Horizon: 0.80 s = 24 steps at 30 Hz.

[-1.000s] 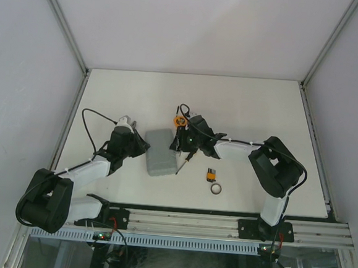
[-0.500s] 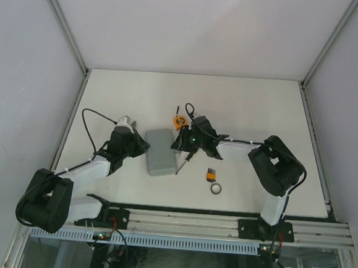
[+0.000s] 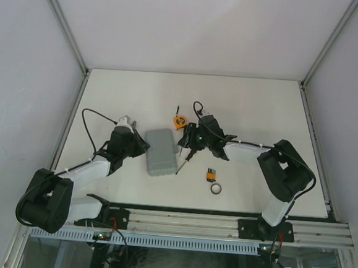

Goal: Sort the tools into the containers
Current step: Open the storage box at the center of the board.

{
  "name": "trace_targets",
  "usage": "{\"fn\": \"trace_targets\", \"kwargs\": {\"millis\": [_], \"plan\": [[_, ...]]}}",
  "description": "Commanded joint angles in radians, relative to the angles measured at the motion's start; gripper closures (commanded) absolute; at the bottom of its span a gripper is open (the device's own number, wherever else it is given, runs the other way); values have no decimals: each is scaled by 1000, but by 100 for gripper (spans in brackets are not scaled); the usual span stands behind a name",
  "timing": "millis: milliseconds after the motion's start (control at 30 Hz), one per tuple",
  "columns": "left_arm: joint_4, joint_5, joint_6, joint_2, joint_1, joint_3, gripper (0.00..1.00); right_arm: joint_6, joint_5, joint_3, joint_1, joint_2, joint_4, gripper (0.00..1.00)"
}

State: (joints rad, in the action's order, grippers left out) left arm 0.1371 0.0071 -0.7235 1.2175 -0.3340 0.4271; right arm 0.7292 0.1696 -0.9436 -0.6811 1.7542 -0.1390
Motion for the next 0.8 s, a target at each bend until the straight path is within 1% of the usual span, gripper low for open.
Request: {"fn": "trace_targets", "kwargs": {"millis": [0, 333, 633, 767], "plan": [[-170, -27, 47, 33, 8, -22, 73, -6, 9, 2, 10, -3, -13, 61], [-169, -25, 47, 36, 8, -21, 73, -7, 102, -25, 6, 53, -48, 64], [-169, -24, 47, 36, 8, -21, 73, -4, 115, -54, -1, 97, -44, 66], [-170, -24, 47, 38, 7, -21, 73, -5, 109, -65, 0, 113, -39, 70]]}}
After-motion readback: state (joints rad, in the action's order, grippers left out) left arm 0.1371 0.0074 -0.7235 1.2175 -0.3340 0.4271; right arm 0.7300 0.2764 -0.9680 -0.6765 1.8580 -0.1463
